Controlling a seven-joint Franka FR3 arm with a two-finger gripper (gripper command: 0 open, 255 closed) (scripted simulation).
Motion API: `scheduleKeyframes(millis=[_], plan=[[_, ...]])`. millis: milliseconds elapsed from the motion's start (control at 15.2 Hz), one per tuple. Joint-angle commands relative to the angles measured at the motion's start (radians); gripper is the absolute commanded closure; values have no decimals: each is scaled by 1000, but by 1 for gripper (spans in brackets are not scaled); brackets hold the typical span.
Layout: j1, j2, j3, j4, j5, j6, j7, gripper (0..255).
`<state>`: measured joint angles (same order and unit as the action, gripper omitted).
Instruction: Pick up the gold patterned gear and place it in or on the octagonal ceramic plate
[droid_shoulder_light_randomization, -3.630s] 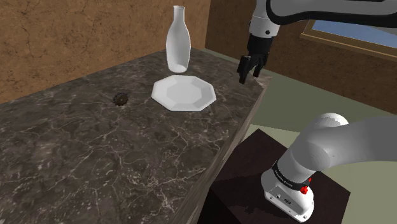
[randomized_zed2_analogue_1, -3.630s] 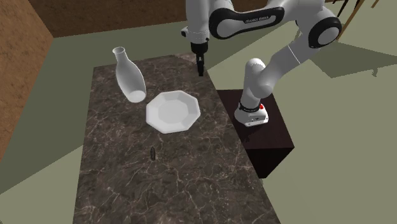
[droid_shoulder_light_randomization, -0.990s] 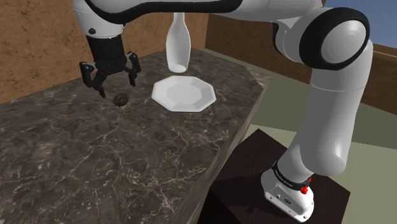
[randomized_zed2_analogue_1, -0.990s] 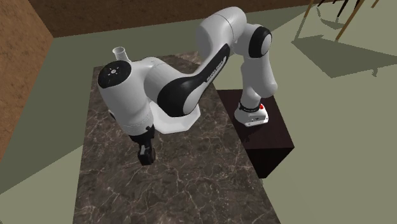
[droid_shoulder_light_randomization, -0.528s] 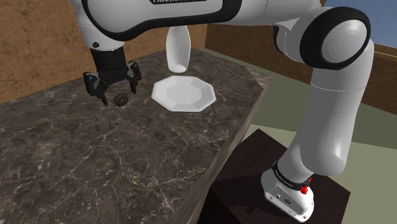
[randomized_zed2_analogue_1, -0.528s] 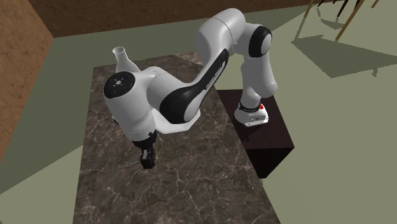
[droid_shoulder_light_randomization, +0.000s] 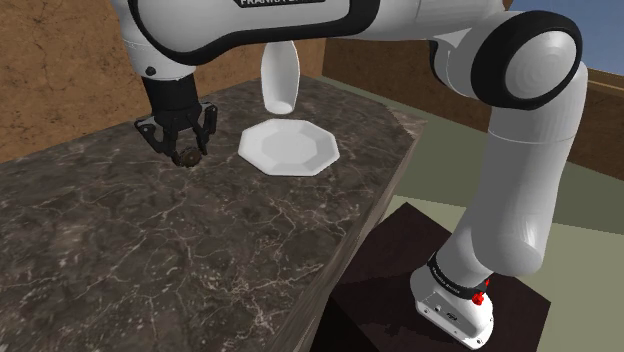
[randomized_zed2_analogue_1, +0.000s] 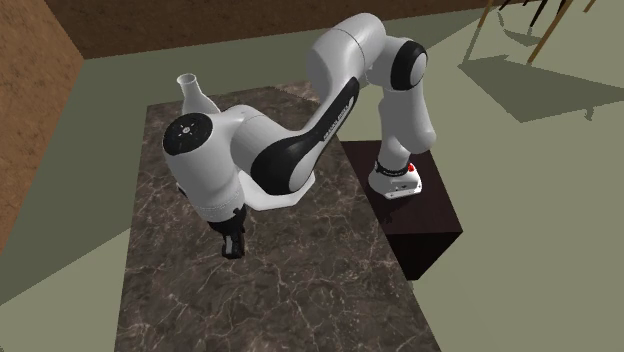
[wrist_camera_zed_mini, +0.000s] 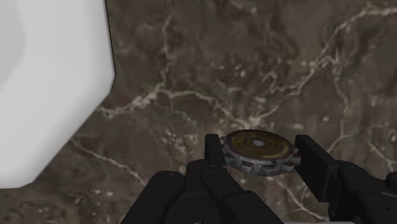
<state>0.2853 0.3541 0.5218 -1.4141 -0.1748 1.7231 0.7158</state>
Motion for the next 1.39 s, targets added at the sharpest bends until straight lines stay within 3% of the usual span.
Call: scheduleKeyframes(millis=[0, 396, 1320], plan=[[0, 0, 0, 0, 0, 0, 0, 255], [0, 0, 0, 0, 0, 0, 0, 255], [45, 49, 2, 262, -22, -215, 0, 255]])
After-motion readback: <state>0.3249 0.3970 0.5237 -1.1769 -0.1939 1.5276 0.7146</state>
